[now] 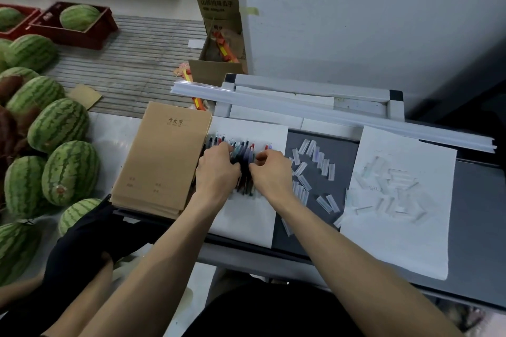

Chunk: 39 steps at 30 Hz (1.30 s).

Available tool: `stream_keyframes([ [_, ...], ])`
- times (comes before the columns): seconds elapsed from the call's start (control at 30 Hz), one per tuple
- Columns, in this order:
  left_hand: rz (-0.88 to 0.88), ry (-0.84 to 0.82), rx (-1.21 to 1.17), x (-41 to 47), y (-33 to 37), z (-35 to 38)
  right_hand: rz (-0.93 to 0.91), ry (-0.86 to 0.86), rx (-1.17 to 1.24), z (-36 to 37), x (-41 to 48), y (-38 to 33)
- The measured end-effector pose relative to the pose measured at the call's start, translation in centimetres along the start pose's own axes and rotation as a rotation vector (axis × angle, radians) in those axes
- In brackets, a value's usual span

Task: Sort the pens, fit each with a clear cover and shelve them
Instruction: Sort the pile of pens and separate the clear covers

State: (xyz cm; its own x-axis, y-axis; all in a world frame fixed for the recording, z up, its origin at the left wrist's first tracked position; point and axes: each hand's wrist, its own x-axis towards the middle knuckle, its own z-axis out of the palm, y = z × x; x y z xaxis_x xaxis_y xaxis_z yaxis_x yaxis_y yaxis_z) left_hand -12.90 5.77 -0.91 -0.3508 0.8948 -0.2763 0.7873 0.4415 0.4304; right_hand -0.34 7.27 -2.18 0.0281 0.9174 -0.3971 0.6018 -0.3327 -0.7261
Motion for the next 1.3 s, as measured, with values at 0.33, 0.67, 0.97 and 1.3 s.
stream_keyframes([
  [0.33, 0.038, -0.008, 0.024, -0.2, -0.5, 0.5, -0.097, 0.022, -0.015, 0.4, 0.2, 1.7],
  [0.67, 0.129, -0.068, 0.118, -2.2, 0.9, 0.0, -0.335, -0.074, -0.212, -2.2, -1.2, 2.6],
  [0.97, 0.268, -0.16, 0.126, -6.1, 3.1, 2.5, -0.458, 0.018, -0.477, -7.4, -4.0, 7.8],
  [1.3, 0.459, -0.36, 0.158, -10.8, 7.1, 7.2, -0.362, 0.182, -0.497, -11.5, -8.5, 17.0],
])
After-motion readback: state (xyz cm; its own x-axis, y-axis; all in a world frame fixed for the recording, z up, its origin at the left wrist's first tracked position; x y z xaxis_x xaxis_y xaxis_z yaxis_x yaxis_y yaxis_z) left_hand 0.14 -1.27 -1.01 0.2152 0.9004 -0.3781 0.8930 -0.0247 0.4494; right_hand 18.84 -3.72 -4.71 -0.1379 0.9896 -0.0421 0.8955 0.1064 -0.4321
